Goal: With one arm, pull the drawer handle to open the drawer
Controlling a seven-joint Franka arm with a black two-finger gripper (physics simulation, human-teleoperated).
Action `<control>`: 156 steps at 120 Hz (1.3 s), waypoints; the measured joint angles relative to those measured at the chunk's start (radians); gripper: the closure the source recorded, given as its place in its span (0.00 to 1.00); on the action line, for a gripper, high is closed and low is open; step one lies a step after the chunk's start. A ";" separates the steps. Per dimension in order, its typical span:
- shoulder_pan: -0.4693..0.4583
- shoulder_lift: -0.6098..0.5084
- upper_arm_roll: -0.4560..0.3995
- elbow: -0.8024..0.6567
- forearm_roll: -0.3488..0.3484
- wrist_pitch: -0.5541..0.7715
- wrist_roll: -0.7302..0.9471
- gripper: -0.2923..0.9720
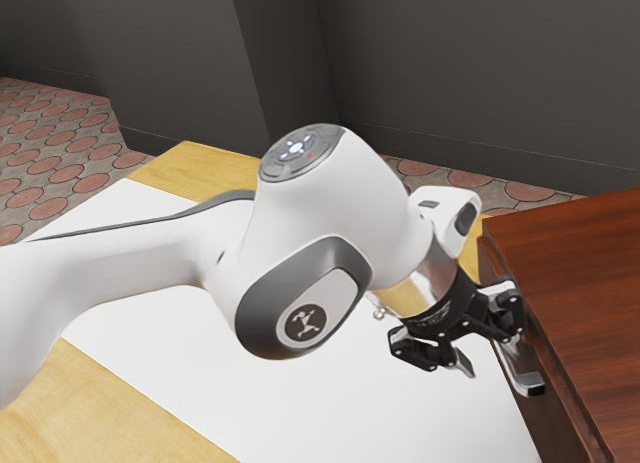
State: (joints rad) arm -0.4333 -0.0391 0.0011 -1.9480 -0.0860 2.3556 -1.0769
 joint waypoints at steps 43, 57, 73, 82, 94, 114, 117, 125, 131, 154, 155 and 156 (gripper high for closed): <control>0.031 -0.055 -0.001 -0.066 0.004 -0.001 0.009 0.57; 0.032 -0.090 0.002 -0.104 0.003 -0.001 0.011 0.57; 0.031 -0.119 0.008 -0.134 0.006 -0.001 0.013 0.57; 0.032 -0.139 0.010 -0.155 0.008 -0.001 0.013 0.57; 0.032 -0.165 0.014 -0.185 0.010 -0.001 0.014 0.57; 0.032 -0.205 0.033 -0.225 0.022 -0.001 0.015 0.57; 0.032 -0.211 0.037 -0.229 0.024 -0.001 0.015 0.57; 0.036 -0.228 0.048 -0.246 0.030 -0.001 0.015 0.57; 0.044 -0.238 0.051 -0.259 0.035 -0.001 0.016 0.57; 0.052 -0.280 0.065 -0.292 0.038 -0.001 0.018 0.57; 0.052 -0.283 0.065 -0.294 0.038 -0.002 0.018 0.57; 0.052 -0.285 0.066 -0.296 0.038 -0.002 0.018 0.57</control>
State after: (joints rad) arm -0.3809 -0.3237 0.0666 -2.2436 -0.0476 2.3540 -1.0587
